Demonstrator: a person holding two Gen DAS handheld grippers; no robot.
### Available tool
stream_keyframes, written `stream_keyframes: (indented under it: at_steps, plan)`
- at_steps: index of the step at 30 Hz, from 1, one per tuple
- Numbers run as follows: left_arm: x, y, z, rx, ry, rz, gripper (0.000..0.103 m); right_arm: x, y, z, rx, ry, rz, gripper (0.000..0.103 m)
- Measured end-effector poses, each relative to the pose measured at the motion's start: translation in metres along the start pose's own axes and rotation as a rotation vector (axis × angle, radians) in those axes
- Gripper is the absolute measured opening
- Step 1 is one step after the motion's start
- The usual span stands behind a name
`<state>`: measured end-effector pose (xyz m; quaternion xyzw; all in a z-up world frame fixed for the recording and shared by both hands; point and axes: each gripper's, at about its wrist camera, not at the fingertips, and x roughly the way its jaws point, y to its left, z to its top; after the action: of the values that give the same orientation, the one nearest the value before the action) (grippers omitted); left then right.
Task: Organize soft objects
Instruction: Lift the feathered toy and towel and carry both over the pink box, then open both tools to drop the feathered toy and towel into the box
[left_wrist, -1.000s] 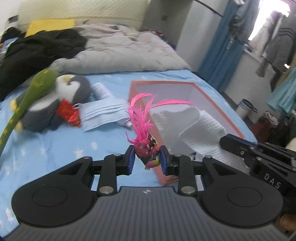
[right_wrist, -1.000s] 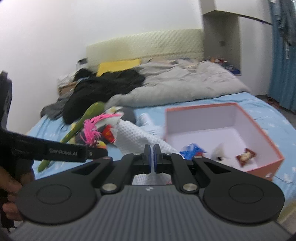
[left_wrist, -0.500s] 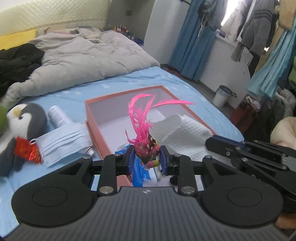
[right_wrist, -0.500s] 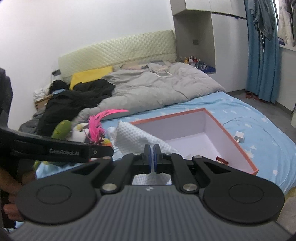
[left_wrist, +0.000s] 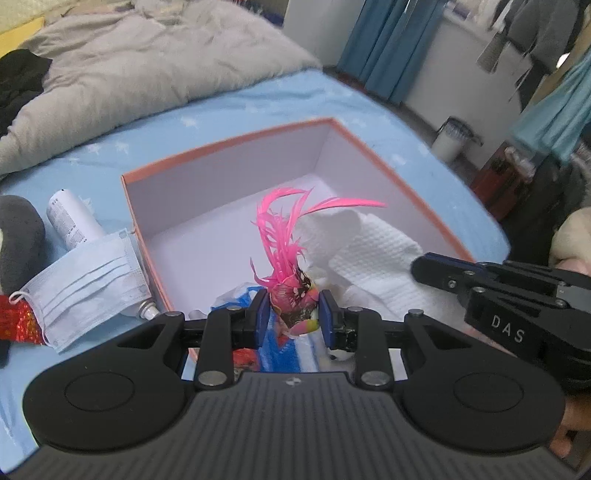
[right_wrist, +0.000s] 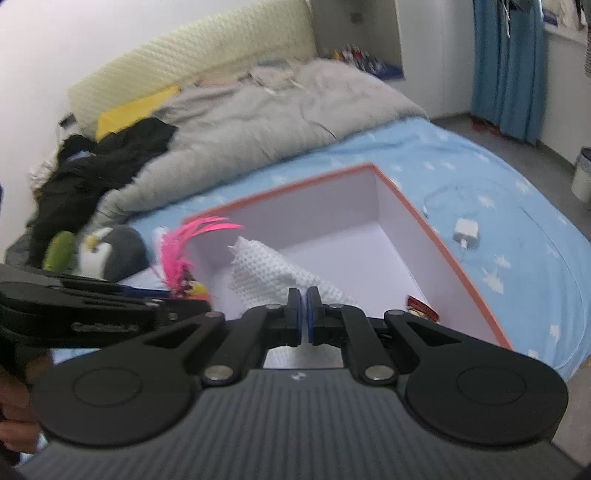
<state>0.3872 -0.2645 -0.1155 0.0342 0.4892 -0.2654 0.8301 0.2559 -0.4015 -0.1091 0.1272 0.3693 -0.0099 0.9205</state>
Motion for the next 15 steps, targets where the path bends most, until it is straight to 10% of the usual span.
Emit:
stream_keyframes:
  at_steps: [13, 15]
  plan:
    - [0.019, -0.005, 0.008, 0.039, 0.067, 0.026, 0.034, 0.031, -0.029, -0.009, 0.039, 0.11, -0.029, 0.009]
    - [0.019, -0.006, 0.008, 0.035, 0.071, 0.024, 0.046, 0.03, -0.031, -0.009, 0.051, 0.112, -0.021, 0.01]
